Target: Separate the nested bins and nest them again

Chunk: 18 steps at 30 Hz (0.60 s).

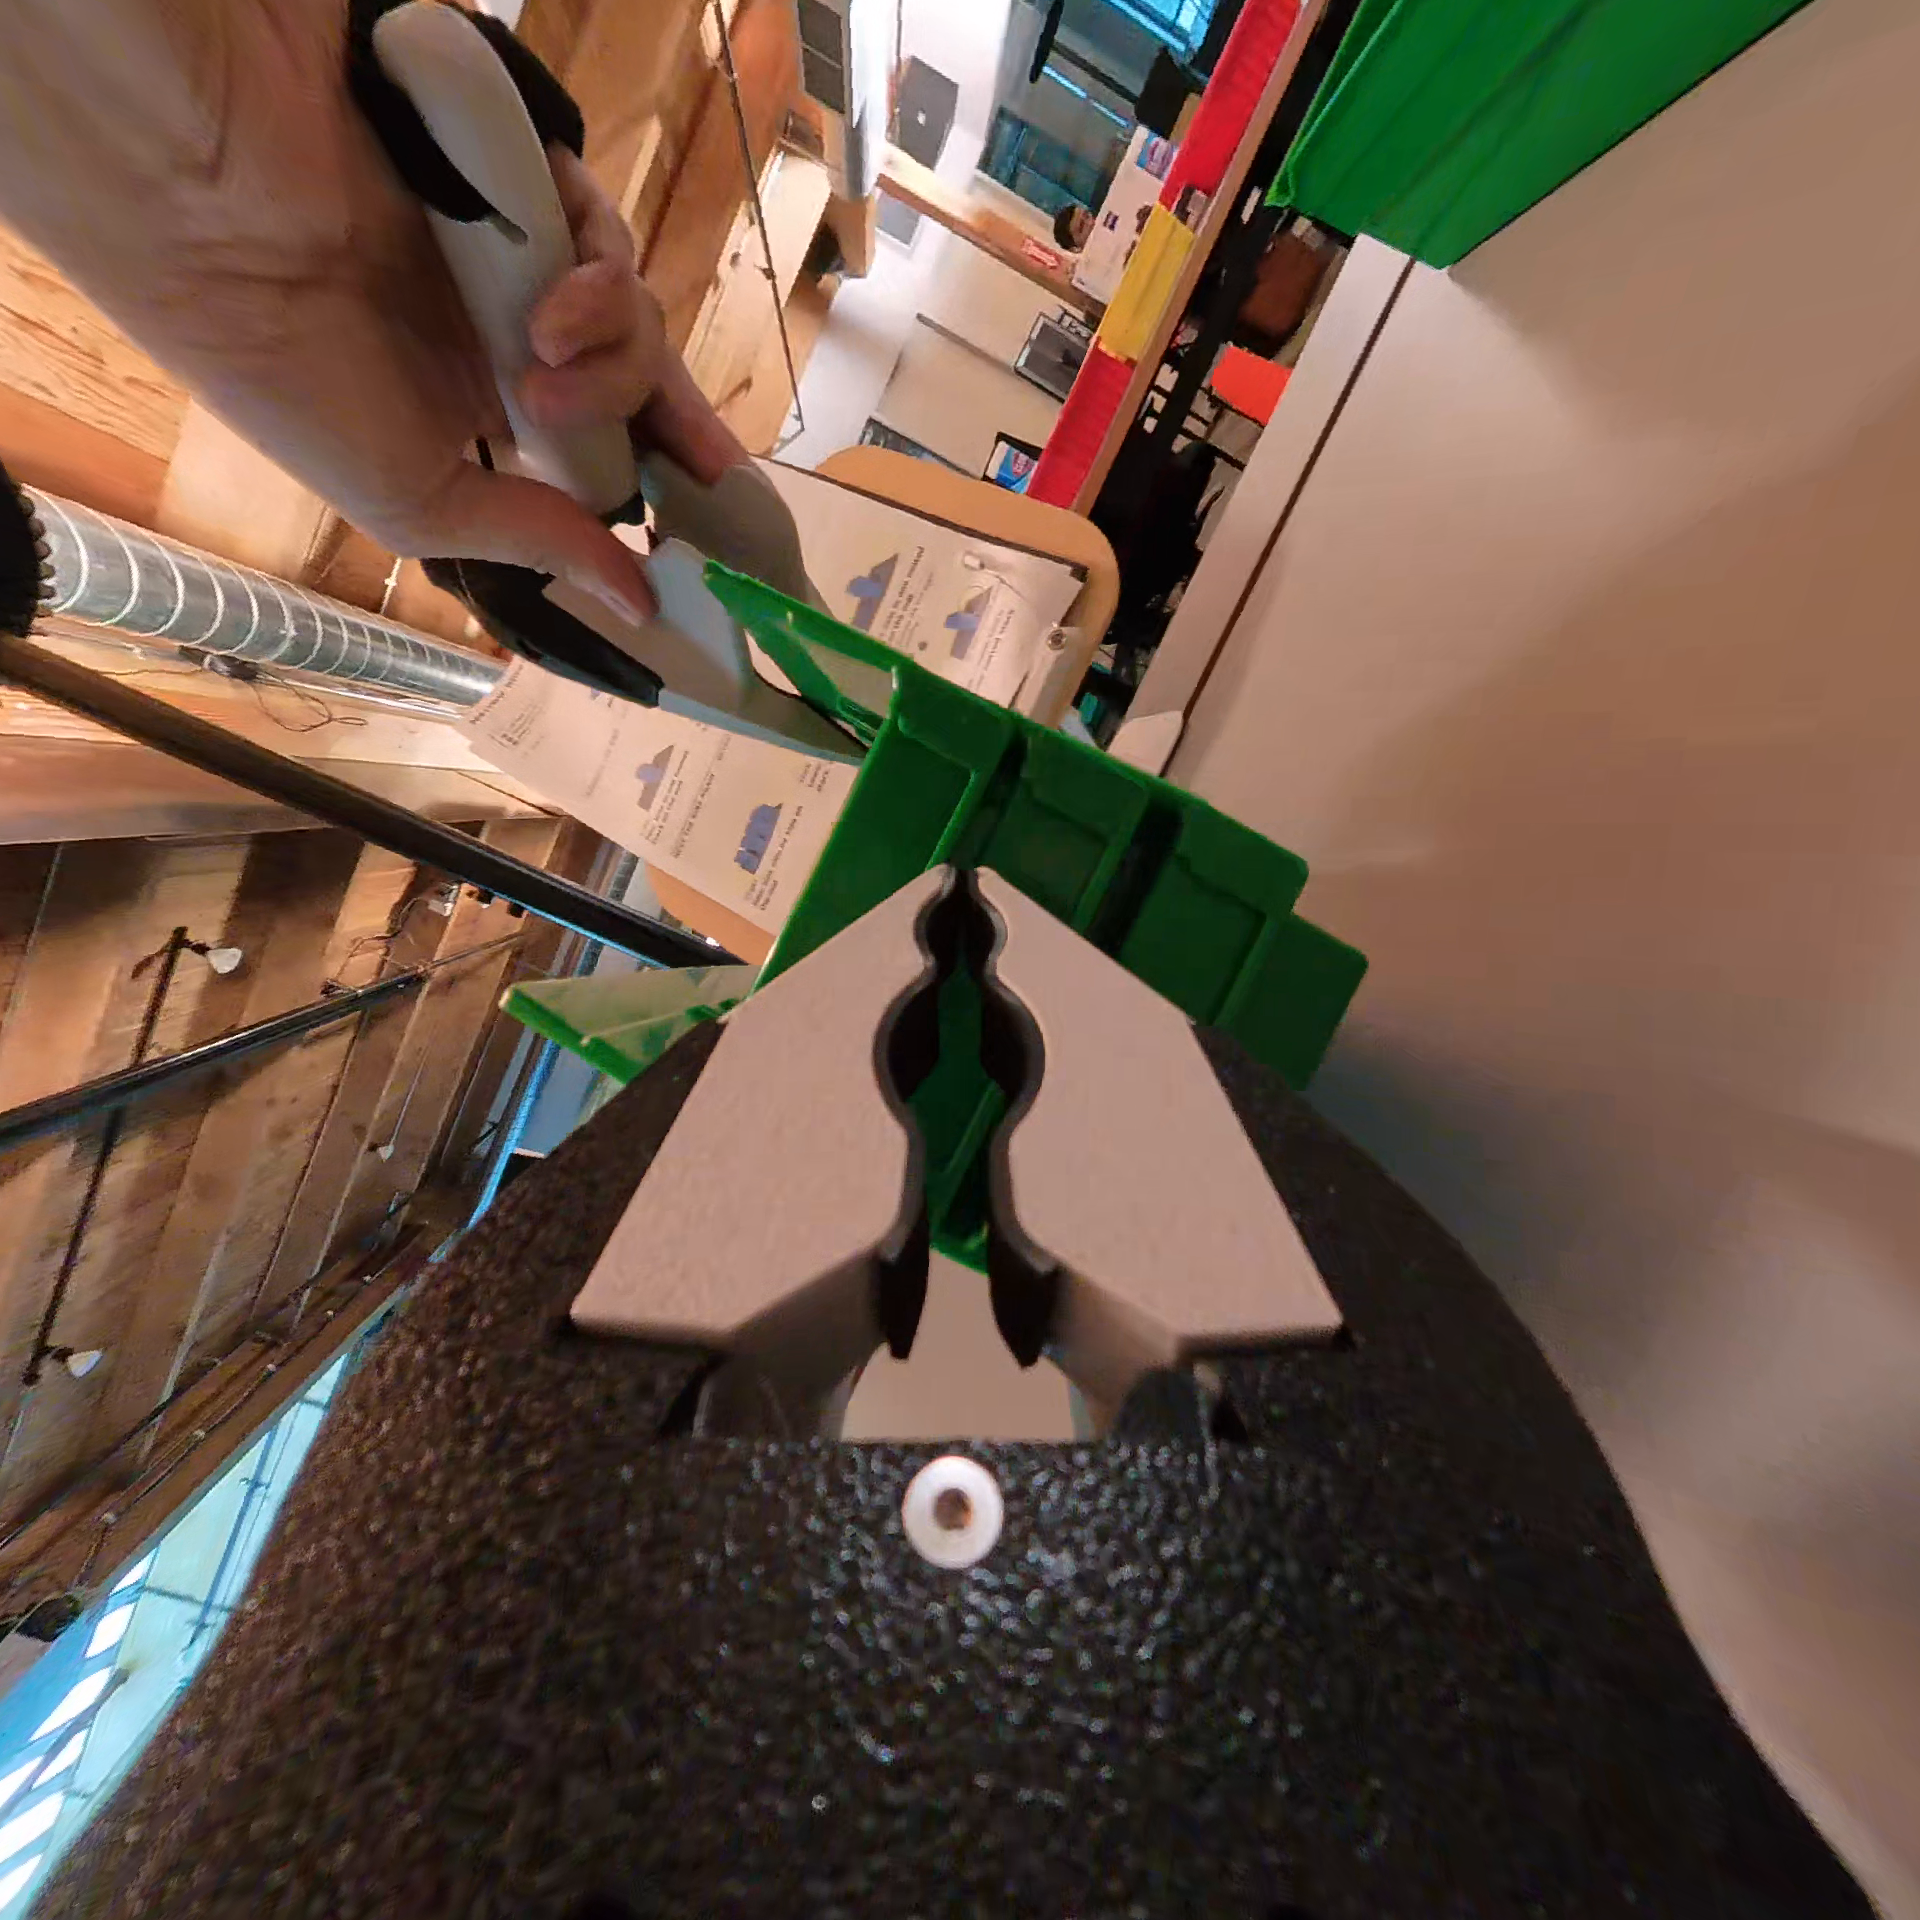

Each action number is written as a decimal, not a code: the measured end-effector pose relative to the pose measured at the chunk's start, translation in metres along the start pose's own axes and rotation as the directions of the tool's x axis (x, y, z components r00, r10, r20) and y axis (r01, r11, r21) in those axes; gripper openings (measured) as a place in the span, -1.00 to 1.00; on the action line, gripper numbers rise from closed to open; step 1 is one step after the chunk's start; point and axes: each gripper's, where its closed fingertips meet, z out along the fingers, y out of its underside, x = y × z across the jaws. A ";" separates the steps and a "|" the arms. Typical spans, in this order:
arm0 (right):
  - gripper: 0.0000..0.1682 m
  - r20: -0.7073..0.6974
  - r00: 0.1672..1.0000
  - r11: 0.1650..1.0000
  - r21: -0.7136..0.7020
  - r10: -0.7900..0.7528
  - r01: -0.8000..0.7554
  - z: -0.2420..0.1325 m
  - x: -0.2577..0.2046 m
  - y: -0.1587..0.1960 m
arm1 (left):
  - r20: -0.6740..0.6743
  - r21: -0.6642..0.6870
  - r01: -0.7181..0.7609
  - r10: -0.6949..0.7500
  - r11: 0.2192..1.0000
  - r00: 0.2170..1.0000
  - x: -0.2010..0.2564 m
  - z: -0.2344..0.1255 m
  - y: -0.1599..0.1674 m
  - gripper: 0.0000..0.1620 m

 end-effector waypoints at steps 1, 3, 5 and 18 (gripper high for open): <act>-0.94 -0.008 1.000 1.000 0.003 -0.002 0.002 -0.001 0.000 -0.001 | 0.008 -0.002 -0.004 0.004 1.000 1.000 -0.003 0.001 0.000 -1.00; -0.94 -0.018 1.000 1.000 -0.001 -0.005 0.005 -0.003 0.001 -0.001 | 0.016 -0.004 -0.020 0.020 1.000 1.000 -0.006 0.002 0.000 -1.00; -0.94 -0.020 1.000 1.000 0.001 -0.013 0.013 -0.003 0.001 -0.001 | 0.021 0.001 -0.032 0.032 0.999 0.999 -0.007 0.002 -0.001 -1.00; -0.93 -0.025 0.998 0.998 0.008 -0.058 0.059 0.014 0.011 0.010 | -0.186 0.015 0.099 -0.094 0.995 0.978 0.032 0.000 -0.002 -1.00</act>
